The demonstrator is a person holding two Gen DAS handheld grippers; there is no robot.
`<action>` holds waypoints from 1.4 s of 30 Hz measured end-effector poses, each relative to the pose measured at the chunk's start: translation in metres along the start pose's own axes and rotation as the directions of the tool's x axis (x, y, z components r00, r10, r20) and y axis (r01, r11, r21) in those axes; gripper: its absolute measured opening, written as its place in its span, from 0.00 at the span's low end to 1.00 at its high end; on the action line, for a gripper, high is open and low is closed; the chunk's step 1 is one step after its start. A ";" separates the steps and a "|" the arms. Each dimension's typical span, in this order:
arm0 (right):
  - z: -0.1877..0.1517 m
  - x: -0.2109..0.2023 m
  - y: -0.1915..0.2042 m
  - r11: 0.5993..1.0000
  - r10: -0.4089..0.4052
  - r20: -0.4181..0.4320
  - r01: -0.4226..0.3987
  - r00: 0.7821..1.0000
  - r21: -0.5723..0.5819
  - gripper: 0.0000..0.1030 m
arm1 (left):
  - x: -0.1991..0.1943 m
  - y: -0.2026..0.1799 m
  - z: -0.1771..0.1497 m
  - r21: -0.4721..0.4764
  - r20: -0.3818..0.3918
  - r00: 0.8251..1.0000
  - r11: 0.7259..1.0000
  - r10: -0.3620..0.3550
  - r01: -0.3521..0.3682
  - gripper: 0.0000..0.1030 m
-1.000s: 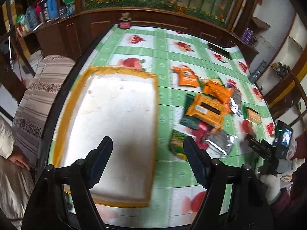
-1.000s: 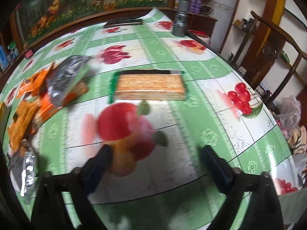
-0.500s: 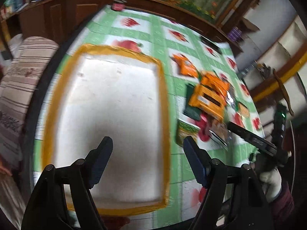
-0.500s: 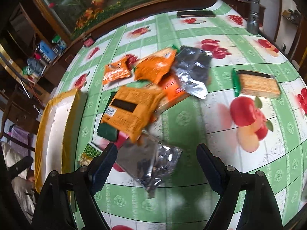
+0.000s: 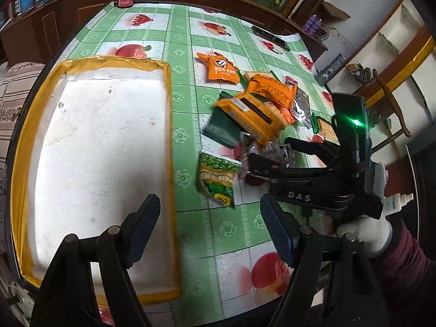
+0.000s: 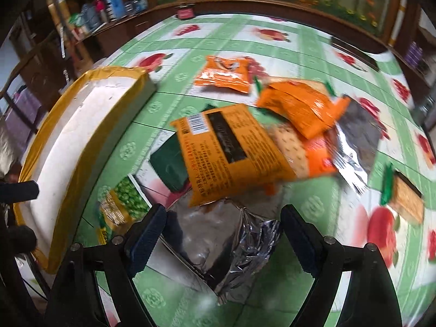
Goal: Organize snacks
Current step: 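Grasp the green pea bag with left tool while right tool grasps a silver foil bag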
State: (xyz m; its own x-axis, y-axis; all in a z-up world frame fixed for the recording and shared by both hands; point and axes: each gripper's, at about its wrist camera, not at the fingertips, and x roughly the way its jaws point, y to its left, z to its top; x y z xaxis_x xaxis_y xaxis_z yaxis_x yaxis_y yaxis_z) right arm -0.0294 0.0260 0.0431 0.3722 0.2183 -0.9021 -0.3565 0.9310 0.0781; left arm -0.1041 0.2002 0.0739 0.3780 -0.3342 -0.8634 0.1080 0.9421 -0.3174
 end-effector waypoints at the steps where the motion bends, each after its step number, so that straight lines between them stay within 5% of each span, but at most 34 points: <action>1: 0.002 0.003 -0.001 1.000 0.027 -0.015 -0.027 1.000 0.012 0.84 | 0.003 -0.004 0.001 0.006 -0.001 1.000 1.000 0.012 -0.012 0.74; 8: -0.004 0.000 -0.023 0.978 0.173 -0.042 -0.167 0.984 0.125 0.52 | 0.028 -0.024 0.010 0.072 -0.025 0.999 0.996 0.045 -0.043 0.74; 11: -0.011 -0.006 -0.036 0.973 0.184 -0.058 -0.174 0.981 0.152 0.50 | 0.046 -0.030 0.018 0.107 -0.056 0.997 0.993 0.056 -0.050 0.74; 17: -0.029 -0.018 -0.063 0.964 0.180 -0.077 -0.160 0.981 0.211 0.50 | 0.082 -0.040 0.028 0.175 -0.122 0.985 0.980 0.119 -0.097 0.71; 19: -0.034 -0.021 -0.072 0.962 0.179 -0.080 -0.157 0.981 0.226 0.50 | 0.095 -0.042 0.026 0.198 -0.164 0.975 0.974 0.148 -0.115 0.46; 21: -0.039 -0.024 -0.079 0.960 0.178 -0.084 -0.154 0.980 0.236 0.53 | 0.094 -0.044 0.025 0.209 -0.154 0.977 0.972 0.145 -0.111 0.35; 26: -0.044 -0.043 -0.084 0.967 0.170 -0.047 -0.157 0.984 0.202 0.58 | 0.081 -0.041 0.018 0.176 -0.151 0.985 0.983 0.085 -0.058 0.35; 29: -0.037 -0.054 -0.072 0.982 0.140 -0.003 -0.138 0.990 0.130 0.77 | 0.073 -0.037 0.015 0.159 -0.139 0.988 0.987 0.060 -0.038 0.35; 37: -0.022 -0.034 -0.014 0.982 0.068 -0.021 -0.071 0.997 -0.175 0.80 | 0.086 -0.043 0.012 0.215 -0.128 0.984 0.972 0.124 -0.094 0.43; 40: -0.024 -0.017 -0.008 0.975 0.045 -0.058 -0.057 0.997 -0.214 0.80 | 0.089 -0.045 0.016 0.198 -0.124 0.987 0.977 0.105 -0.079 0.43; 42: -0.027 -0.010 -0.009 0.978 0.058 -0.082 -0.073 0.995 -0.196 0.77 | 0.088 -0.043 0.017 0.182 -0.126 0.987 0.980 0.098 -0.074 0.34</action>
State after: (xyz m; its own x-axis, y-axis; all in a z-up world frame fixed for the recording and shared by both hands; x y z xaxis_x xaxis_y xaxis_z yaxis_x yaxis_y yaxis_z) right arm -0.0531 0.0074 0.0397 0.2797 0.2471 -0.9277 -0.5435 0.8373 0.0592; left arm -0.0596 0.1304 0.0182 0.2683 -0.2413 -0.9326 0.2455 0.9533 -0.1760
